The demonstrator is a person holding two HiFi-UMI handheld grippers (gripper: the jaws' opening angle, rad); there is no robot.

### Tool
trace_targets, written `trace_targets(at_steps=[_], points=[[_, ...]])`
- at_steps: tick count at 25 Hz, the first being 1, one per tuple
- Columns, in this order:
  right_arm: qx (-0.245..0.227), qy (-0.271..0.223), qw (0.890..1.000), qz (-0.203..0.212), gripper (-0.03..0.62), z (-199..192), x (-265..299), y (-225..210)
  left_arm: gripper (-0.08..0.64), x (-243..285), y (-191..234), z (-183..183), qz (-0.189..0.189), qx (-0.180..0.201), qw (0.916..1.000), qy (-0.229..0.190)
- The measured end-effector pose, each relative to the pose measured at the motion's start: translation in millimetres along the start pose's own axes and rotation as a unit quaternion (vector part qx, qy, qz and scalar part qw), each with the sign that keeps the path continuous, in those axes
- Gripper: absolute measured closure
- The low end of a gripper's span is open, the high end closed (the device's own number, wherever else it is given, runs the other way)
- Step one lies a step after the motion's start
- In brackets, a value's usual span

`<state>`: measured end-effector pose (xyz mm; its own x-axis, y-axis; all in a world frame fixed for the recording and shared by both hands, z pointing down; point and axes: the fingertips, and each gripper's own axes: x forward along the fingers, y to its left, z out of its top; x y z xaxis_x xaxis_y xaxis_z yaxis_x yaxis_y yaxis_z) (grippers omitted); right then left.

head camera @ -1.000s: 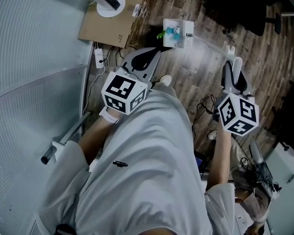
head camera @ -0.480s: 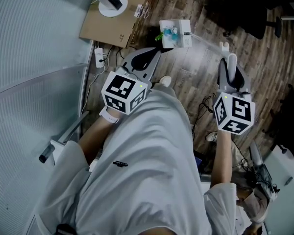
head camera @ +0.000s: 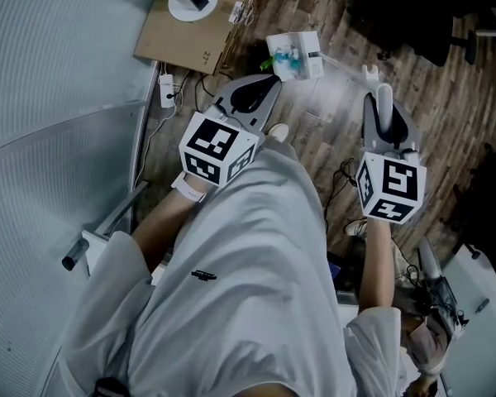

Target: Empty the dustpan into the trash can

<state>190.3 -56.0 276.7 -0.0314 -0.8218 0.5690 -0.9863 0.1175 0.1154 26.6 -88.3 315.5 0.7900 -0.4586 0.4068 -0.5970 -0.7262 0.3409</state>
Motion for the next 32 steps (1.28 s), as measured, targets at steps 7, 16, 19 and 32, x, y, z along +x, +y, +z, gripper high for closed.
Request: trace_targets(at_steps=[7,16,19,32], points=[[-0.049,-0.004,0.999,0.005,0.486,6.3,3.9,14.9,0.553,-4.5,6.5,-6.9,0.009,-0.006,0.9999,0.004],[-0.104,-0.02,0.994,0.003,0.486,21.3,15.3,31.7,0.553,-16.2,23.1,-12.7,0.03,-0.019,0.9994,0.001],[-0.126,-0.025,0.992,0.0,0.486,25.5,17.4,37.6,0.554,-21.3,28.8,-14.0,0.035,-0.021,0.9992,0.0],[-0.208,-0.051,0.977,-0.01,0.488,34.0,34.0,62.0,0.554,-32.8,43.8,-18.4,0.049,-0.026,0.9985,-0.003]])
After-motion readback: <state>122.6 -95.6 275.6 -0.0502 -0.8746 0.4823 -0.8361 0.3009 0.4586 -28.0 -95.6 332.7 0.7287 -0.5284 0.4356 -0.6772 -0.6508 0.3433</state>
